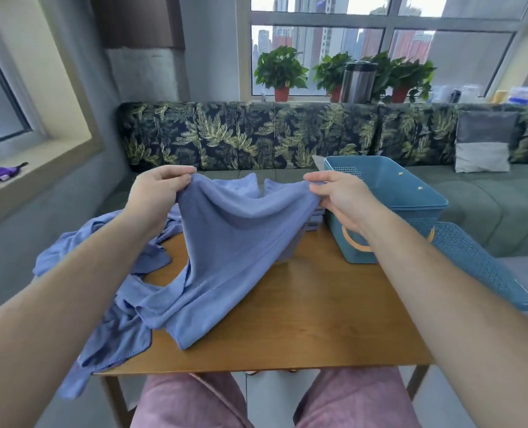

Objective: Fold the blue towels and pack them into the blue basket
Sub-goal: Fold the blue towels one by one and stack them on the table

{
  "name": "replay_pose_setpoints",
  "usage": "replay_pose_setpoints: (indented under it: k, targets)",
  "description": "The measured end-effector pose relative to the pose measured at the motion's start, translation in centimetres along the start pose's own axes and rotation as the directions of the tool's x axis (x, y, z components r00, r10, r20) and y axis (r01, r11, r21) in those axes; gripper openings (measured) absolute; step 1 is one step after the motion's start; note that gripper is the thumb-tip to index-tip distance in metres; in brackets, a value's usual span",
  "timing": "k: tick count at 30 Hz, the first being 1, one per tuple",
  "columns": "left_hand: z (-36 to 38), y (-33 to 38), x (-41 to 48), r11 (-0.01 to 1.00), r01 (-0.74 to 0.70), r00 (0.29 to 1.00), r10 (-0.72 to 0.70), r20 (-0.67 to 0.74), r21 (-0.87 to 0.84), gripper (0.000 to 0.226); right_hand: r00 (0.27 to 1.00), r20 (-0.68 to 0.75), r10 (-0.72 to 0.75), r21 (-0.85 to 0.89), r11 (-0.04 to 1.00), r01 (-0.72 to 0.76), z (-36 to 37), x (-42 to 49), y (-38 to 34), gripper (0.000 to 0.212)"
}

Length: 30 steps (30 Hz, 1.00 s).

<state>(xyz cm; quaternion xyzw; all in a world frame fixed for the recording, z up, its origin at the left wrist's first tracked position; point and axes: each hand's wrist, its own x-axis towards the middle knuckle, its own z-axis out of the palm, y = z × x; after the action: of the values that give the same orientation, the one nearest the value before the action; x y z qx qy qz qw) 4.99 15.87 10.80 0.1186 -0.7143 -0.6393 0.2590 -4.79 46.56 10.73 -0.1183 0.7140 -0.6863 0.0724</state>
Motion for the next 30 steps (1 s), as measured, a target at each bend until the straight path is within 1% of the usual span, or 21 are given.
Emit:
replay_pose_setpoints:
  k: [3, 7, 11, 14, 16, 19, 21, 23, 25, 26, 28, 29, 30]
  targets:
    - [-0.9, 2.9, 0.6, 0.997, -0.068, 0.997, 0.067, -0.029, -0.037, 0.017, 0.988, -0.106, -0.111, -0.103, 0.99, 0.1, -1.0, 0.2, -3.6, 0.031]
    - [-1.3, 6.6, 0.1, 0.984, -0.158, 0.98, 0.146, -0.134, -0.086, 0.016, 0.966, -0.174, -0.19, -0.135, 0.976, 0.168, -2.4, -0.5, -8.4, 0.038]
    - [-1.2, 9.6, -2.1, 0.974, -0.173, 0.982, 0.159, -0.103, -0.149, 0.016, 0.943, -0.242, -0.227, -0.211, 0.961, 0.177, -3.9, -1.6, -11.4, 0.041]
    - [-1.6, 11.0, -4.1, 0.961, -0.173, 0.985, 0.167, -0.045, -0.214, 0.02, 0.944, -0.236, -0.229, -0.236, 0.956, 0.173, -5.0, -3.3, -12.8, 0.038]
    - [-1.7, 11.6, -5.3, 0.948, -0.167, 0.985, 0.171, -0.009, -0.271, 0.024, 0.952, -0.207, -0.227, -0.233, 0.956, 0.177, -5.9, -4.4, -13.2, 0.033]
    - [-1.4, 11.8, -6.1, 0.934, -0.132, 0.99, 0.14, 0.001, -0.333, 0.03, 0.962, -0.158, -0.224, -0.171, 0.965, 0.196, -6.8, -5.1, -13.1, 0.026]
    - [-0.9, 11.5, -6.1, 0.946, -0.11, 0.994, 0.114, -0.005, -0.305, 0.029, 0.975, -0.125, -0.182, -0.08, 0.982, 0.173, -6.8, -4.8, -12.4, 0.022]
    - [-0.3, 10.6, -5.6, 0.96, -0.091, 0.996, 0.088, -0.023, -0.264, 0.022, 0.989, -0.096, -0.114, -0.002, 0.993, 0.114, -6.7, -4.4, -11.6, 0.018]
    - [0.2, 9.1, -4.6, 0.975, -0.071, 0.995, 0.056, -0.077, -0.212, 0.015, 0.996, -0.066, -0.053, 0.025, 0.998, 0.054, -6.6, -3.7, -10.5, 0.014]
    - [0.3, 8.2, -3.9, 0.981, -0.051, 0.994, 0.032, -0.104, -0.185, 0.013, 0.998, -0.051, -0.03, 0.035, 0.999, 0.032, -6.6, -3.1, -9.8, 0.018]
    - [0.6, 6.3, -2.4, 0.992, 0.005, 0.992, -0.021, -0.128, -0.129, 0.013, 0.999, -0.044, -0.002, 0.011, 1.0, 0.003, -6.5, -1.8, -8.2, 0.035]
    - [0.7, 5.5, -1.7, 0.995, 0.021, 0.991, -0.033, -0.128, -0.094, 0.016, 0.998, -0.067, -0.003, -0.044, 0.999, 0.0, -6.4, -1.0, -7.5, 0.04]
    - [0.7, 4.9, -1.0, 0.998, 0.03, 0.991, -0.037, -0.125, -0.064, 0.019, 0.995, -0.093, -0.024, -0.126, 0.992, 0.012, -6.2, -0.3, -7.0, 0.039]
